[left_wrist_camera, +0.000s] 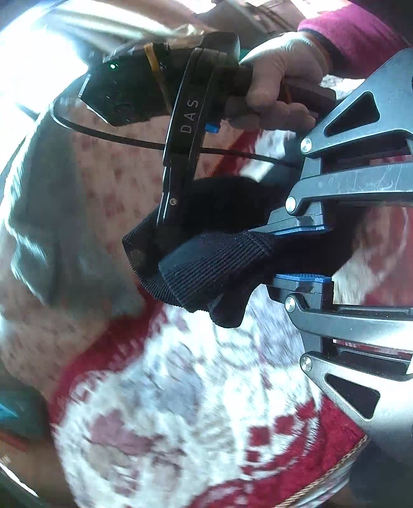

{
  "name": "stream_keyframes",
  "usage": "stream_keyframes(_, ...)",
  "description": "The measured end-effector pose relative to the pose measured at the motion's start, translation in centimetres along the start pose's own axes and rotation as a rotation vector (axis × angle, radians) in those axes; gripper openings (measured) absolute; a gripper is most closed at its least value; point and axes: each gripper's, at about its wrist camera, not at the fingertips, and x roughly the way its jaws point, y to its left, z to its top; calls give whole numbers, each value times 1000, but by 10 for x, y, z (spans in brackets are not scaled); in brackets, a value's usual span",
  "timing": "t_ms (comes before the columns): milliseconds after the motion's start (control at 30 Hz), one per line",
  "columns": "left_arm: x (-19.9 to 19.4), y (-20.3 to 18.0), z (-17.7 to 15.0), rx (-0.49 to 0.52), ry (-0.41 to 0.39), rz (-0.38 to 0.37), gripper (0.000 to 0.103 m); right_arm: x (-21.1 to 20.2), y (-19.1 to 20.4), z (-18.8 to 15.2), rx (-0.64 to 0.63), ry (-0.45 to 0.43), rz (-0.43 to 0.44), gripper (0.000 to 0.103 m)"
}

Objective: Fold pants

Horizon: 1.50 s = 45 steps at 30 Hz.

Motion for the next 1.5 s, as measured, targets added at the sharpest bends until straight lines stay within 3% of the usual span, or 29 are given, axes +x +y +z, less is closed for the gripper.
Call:
stream_keyframes(333,-22,-112,1,210,-34,-188,17,-146,1,-33,56,-218,-71,14)
stream_keyframes(633,5,-207,-39,370,70,-315,17,-258,-35,-125,226,-354,-152,14)
stream_keyframes(933,71,-265,-115,498,236,-301,17,-295,-96,-250,479,-399,-218,14)
stream_keyframes(1100,86,-279,-142,548,251,-270,18,-294,-129,-306,619,-401,-251,14)
stream_keyframes(1167,85,-282,-142,550,257,-283,23,-298,-136,-318,664,-421,-247,16)
stream_keyframes(1200,83,-282,-141,552,262,-292,26,-301,-138,-322,680,-423,-259,24)
stream_keyframes(1233,82,-283,-141,550,274,-317,35,-303,-137,-325,692,-421,-283,32)
stream_keyframes(1267,79,-283,-140,543,283,-345,47,-306,-136,-327,700,-419,-306,33)
stream_keyframes(1300,75,-282,-141,538,287,-366,50,-308,-135,-328,708,-419,-319,33)
stream_keyframes(1500,37,-278,-134,604,232,-421,51,-330,-119,-332,728,-432,-419,33)
